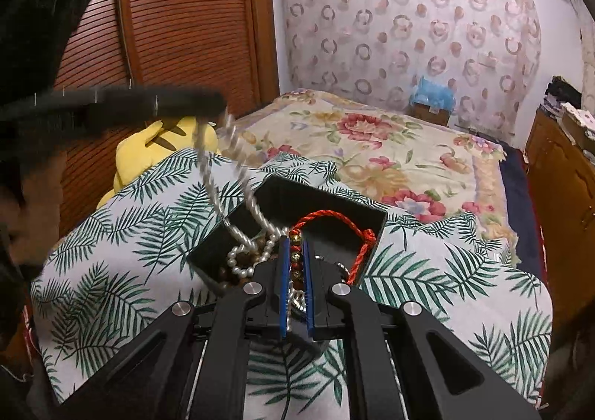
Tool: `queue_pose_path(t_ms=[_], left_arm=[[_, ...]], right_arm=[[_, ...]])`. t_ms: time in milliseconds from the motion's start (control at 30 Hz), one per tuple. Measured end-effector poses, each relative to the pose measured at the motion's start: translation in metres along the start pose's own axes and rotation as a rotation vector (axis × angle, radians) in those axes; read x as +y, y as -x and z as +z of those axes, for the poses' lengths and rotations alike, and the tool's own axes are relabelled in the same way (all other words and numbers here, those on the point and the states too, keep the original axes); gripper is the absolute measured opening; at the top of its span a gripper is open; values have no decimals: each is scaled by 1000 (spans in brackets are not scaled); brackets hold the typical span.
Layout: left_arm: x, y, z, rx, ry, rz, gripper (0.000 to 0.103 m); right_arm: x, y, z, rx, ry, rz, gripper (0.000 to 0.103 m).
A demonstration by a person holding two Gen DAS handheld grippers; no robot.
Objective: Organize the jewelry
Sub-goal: 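Carry the pearl necklace and red bracelet over the black box with both tools, then open both tools inside the black box to drop the necklace and bracelet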
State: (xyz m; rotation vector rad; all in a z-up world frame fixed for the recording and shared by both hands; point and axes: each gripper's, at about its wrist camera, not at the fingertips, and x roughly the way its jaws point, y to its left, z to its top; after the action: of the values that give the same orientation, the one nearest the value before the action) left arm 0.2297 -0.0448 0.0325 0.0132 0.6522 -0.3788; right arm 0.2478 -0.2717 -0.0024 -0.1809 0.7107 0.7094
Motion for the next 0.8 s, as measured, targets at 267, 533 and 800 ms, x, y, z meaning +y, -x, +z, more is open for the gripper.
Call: queue_pose_path(t_ms=[267,533,800], left_arm=[[11,-14,-17,37,30,0,6],[13,-20,-21,50,35,0,6],[11,-25,-25,64,34,-4,6]], right_arm=[[-3,-20,14,2,14,16,8],[-7,-26,14,6,3,-2,32],[-15,-16,7,-5,-21,-16,32]])
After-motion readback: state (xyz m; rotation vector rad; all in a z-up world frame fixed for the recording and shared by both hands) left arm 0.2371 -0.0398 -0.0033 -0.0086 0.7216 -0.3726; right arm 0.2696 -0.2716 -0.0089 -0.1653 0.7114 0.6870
